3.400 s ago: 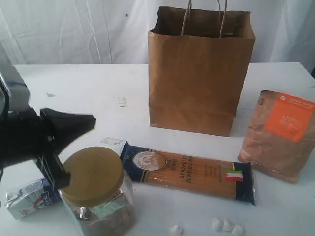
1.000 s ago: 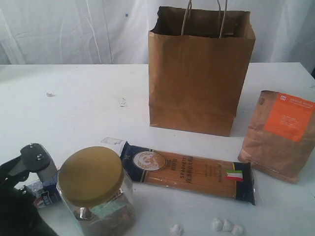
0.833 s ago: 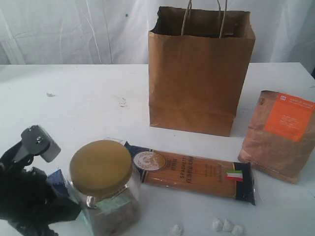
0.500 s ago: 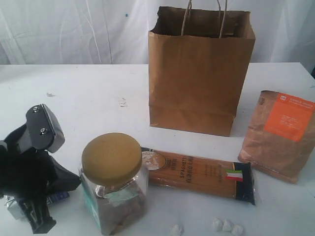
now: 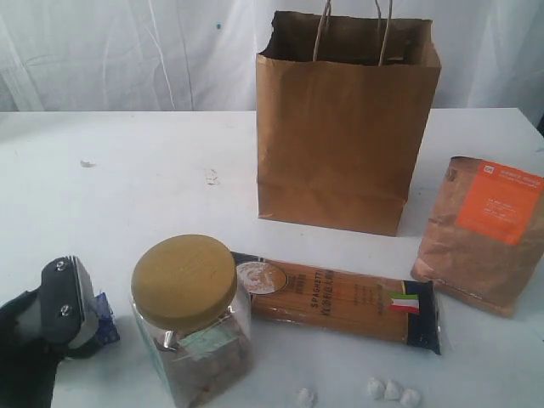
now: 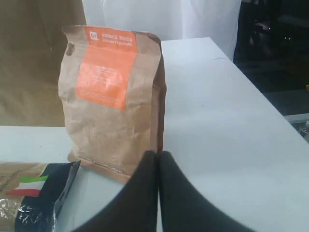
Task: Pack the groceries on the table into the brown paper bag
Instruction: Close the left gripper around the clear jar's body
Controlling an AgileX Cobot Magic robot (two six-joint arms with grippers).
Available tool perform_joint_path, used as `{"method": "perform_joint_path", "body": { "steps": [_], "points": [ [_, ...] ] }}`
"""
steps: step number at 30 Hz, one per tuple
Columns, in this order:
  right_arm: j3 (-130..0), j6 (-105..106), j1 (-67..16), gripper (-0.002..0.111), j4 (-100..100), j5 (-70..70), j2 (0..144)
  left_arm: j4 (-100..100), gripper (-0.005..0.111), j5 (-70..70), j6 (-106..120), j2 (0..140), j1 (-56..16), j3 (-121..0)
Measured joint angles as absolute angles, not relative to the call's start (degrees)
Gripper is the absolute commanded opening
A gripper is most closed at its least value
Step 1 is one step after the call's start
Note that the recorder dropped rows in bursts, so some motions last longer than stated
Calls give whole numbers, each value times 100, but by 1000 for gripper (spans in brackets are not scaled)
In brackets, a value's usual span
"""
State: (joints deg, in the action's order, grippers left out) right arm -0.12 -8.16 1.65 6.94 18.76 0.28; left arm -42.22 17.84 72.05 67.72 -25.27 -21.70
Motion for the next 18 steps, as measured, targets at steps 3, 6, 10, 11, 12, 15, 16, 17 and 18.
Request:
{"method": "perform_joint_path", "body": {
  "steps": [3,6,10,11,12,15,16,17,18],
  "points": [
    [-12,-816,165,0,694,1876,28,-5027,105,1442,7410,6769,-2527,-2170],
    [-12,-816,165,0,694,1876,28,-5972,105,1439,7883,6769,-2527,-2170],
    [-12,-816,165,0,694,1876,28,-7981,105,1620,9372,6769,-2527,-2170],
    [-12,-816,165,0,694,1876,28,-8250,105,1654,9725,6769,-2527,-2170],
    [-12,-816,165,0,694,1876,28,-8663,105,1675,10329,6769,-2527,-2119],
    [-12,-816,165,0,694,1876,28,-9305,105,1625,11215,6769,-2527,-2005],
    [-12,-816,165,0,694,1876,28,-9583,105,1625,11215,6769,-2527,-1980],
    [-12,-837,165,0,694,1876,28,-9719,105,1648,11215,6769,-2527,-1970],
    [-12,-848,165,0,694,1876,28,-9762,105,1648,11215,6769,-2527,-1970]
  ]
}}
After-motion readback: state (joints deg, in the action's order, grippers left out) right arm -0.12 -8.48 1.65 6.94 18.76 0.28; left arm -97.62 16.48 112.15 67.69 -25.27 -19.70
